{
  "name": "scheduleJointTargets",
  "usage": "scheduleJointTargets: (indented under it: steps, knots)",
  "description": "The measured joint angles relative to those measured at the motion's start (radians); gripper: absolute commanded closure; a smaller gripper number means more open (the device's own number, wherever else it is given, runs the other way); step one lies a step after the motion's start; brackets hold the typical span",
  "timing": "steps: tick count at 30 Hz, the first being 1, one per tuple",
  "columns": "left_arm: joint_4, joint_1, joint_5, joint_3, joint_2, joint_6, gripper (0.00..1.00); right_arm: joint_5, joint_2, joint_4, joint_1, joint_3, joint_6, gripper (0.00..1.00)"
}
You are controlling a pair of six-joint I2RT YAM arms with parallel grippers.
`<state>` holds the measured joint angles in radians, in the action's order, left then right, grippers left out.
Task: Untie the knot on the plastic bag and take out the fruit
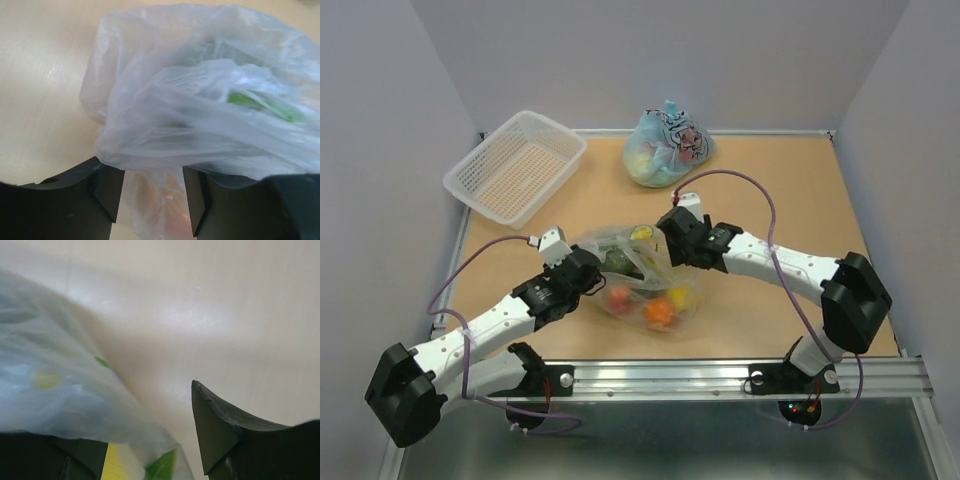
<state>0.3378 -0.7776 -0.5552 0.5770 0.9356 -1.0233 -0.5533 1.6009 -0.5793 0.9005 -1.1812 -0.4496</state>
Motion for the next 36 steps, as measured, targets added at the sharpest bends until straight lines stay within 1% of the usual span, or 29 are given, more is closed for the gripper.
scheduleJointTargets:
  steps: [2,4,5,7,8,9,13,16,19,20,22,23,26,31,33,36]
  knots:
    - [-0.011,0.012,0.0,-0.037,0.0,-0.017,0.63,-0.002,-0.03,0.005,-0.06,0.044,-0.012,0.34]
    - [-0.032,0.04,0.009,-0.078,-0.002,-0.026,0.69,0.001,-0.069,0.008,-0.134,0.078,-0.023,0.31]
    - [-0.043,0.061,0.017,-0.096,-0.003,-0.027,0.74,0.005,-0.085,0.007,-0.169,0.085,-0.027,0.3]
    - [-0.068,0.091,0.035,-0.122,-0.005,-0.022,0.76,0.022,-0.127,0.01,-0.242,0.087,-0.036,0.27]
    - [-0.08,0.11,0.052,-0.13,-0.005,-0.009,0.76,0.03,-0.145,0.011,-0.265,0.087,-0.037,0.23]
    - [-0.092,0.12,0.064,-0.13,-0.005,0.003,0.76,0.043,-0.165,0.011,-0.283,0.087,-0.037,0.22]
    - [-0.155,0.133,0.121,-0.124,-0.001,0.067,0.75,0.161,-0.237,0.013,-0.283,0.085,0.014,0.2]
    - [-0.187,0.132,0.178,-0.092,0.016,0.116,0.67,0.245,-0.285,0.011,-0.249,0.078,0.048,0.19]
    - [-0.218,0.132,0.224,-0.053,0.017,0.155,0.53,0.319,-0.32,0.011,-0.206,0.046,0.071,0.19]
    - [-0.229,0.132,0.236,-0.041,0.016,0.165,0.44,0.34,-0.326,0.012,-0.192,0.032,0.078,0.19]
    - [-0.246,0.132,0.251,-0.023,0.011,0.182,0.36,0.389,-0.33,0.017,-0.159,0.005,0.091,0.2]
    - [-0.253,0.132,0.26,-0.014,0.007,0.198,0.3,0.409,-0.33,0.021,-0.147,-0.002,0.096,0.2]
    - [-0.259,0.132,0.274,0.01,0.004,0.233,0.26,0.443,-0.3,0.027,-0.105,-0.01,0.111,0.2]
    - [-0.26,0.132,0.29,0.035,0.006,0.284,0.26,0.422,-0.215,0.024,-0.06,-0.029,0.108,0.21]
    - [-0.259,0.132,0.292,0.042,0.01,0.296,0.26,0.386,-0.198,0.017,-0.044,-0.048,0.097,0.21]
    - [-0.258,0.132,0.291,0.048,0.013,0.309,0.26,0.276,-0.204,-0.003,-0.032,-0.099,0.077,0.17]
